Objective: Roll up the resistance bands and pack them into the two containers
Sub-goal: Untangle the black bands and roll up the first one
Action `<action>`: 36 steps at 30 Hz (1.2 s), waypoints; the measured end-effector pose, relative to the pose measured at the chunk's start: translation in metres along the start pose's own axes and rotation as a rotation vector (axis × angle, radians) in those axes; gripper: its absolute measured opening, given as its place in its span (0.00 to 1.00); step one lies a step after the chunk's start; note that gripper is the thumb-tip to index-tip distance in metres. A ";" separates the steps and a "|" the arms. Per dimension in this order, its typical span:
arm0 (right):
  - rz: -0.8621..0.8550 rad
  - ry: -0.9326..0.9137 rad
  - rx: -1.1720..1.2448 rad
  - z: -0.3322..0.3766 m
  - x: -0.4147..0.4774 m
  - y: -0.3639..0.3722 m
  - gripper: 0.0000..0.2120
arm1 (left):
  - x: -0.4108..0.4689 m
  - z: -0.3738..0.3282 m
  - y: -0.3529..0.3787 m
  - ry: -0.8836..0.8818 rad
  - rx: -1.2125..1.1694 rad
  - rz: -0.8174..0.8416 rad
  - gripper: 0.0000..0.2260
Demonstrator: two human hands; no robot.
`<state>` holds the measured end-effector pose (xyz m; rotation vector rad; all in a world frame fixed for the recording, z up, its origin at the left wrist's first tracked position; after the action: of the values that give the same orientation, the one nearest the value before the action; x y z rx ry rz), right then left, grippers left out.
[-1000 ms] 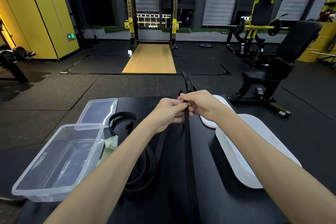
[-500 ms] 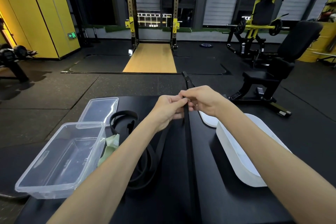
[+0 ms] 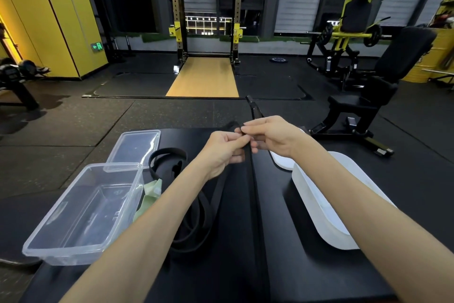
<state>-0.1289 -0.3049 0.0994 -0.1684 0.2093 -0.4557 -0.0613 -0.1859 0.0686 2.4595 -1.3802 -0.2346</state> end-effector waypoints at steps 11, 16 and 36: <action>-0.325 -0.028 0.323 0.009 0.021 -0.016 0.13 | -0.015 0.018 0.003 -0.116 0.131 0.097 0.12; -0.004 0.159 0.246 -0.007 0.023 -0.010 0.05 | -0.004 0.009 0.004 -0.046 0.009 0.044 0.07; -0.379 -0.231 0.300 0.097 0.121 -0.020 0.06 | 0.016 0.015 -0.008 -0.092 -0.174 -0.046 0.10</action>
<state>-0.0087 -0.3663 0.1772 0.0365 -0.1226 -0.8321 -0.0506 -0.1980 0.0520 2.3645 -1.2810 -0.4639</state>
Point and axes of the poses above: each hand's wrist, its own x-axis towards the middle knuckle, its own y-axis out of the palm, z = x × y, the point moved 3 cm from there along x, towards the middle knuckle, and after that the axes turned 13 degrees about -x, right-handed, at the moved point
